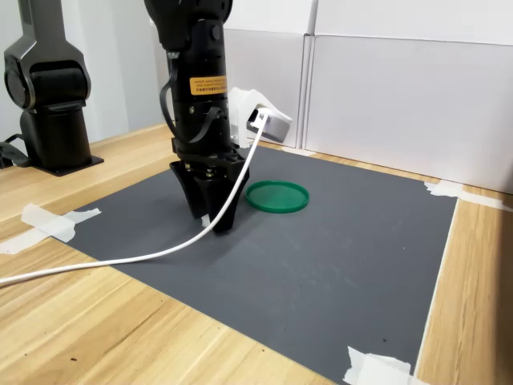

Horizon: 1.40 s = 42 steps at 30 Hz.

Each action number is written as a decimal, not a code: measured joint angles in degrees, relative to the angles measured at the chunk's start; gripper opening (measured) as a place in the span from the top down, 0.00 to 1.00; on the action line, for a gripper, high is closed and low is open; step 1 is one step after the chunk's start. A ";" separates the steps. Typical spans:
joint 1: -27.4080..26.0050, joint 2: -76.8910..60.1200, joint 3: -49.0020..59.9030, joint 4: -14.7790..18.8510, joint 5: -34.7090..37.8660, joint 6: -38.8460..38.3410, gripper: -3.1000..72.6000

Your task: Grasp a white terminal and put it in the green lid.

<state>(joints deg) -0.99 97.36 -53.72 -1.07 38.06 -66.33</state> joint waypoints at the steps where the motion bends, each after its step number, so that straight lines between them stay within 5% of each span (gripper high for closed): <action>1: 0.00 0.00 0.00 0.00 0.11 0.25 0.31; 9: 0.00 0.07 0.00 0.06 1.33 0.91 0.60; 19: 0.00 -7.44 -0.76 0.60 7.89 1.46 0.60; 27: 1.47 -11.28 -10.52 6.72 20.69 1.71 0.60; 42: 14.69 -4.59 -14.79 3.28 20.77 14.67 0.60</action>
<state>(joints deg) 13.70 92.77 -68.51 2.21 58.83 -51.67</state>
